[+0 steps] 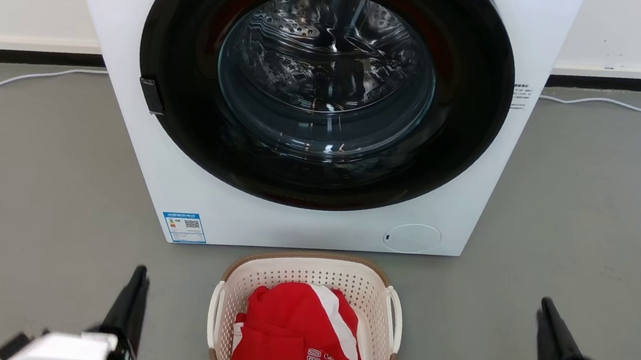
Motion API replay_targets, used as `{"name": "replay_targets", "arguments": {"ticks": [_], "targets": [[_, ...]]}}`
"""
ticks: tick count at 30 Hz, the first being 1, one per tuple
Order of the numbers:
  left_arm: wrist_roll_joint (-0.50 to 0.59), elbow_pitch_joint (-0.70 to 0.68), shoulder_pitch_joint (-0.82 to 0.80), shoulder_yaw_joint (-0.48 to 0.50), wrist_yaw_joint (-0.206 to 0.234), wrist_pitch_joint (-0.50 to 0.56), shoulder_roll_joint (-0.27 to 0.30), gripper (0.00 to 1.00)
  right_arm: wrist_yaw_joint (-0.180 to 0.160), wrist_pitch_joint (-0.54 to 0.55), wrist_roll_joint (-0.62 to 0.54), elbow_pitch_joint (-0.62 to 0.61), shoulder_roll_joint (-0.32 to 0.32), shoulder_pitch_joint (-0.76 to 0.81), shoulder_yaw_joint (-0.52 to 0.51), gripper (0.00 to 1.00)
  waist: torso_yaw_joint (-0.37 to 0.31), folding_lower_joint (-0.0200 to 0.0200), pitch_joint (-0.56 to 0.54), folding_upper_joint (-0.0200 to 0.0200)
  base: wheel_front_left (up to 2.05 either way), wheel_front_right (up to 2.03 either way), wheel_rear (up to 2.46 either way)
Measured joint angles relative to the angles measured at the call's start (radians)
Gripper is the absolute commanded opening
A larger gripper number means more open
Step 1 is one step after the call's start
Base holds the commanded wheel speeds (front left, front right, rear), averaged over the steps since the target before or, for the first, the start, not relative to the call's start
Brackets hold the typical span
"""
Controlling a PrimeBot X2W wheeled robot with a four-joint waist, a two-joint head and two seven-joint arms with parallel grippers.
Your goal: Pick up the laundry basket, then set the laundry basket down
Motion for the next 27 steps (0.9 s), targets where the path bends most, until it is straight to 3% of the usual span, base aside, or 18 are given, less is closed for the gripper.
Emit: {"name": "replay_targets", "arguments": {"ticks": [13, 27], "targets": [[0.003, 0.023, 0.037, -0.016, 0.000, -0.030, -0.004, 1.00, -0.001, -0.027, -0.029, 0.013, 0.006, 0.032, 0.018, 1.00, 0.000, 0.0003, -0.001, 0.0000, 0.00, 0.00, 0.00], [0.105, 0.022, 0.037, -0.034, 0.000, -0.069, 0.003, 1.00, -0.001, -0.066, -0.219, 0.002, 0.006, 0.032, 0.034, 1.00, -0.003, 0.0002, -0.001, 0.0000, 0.00, 0.00, 0.00]]}}
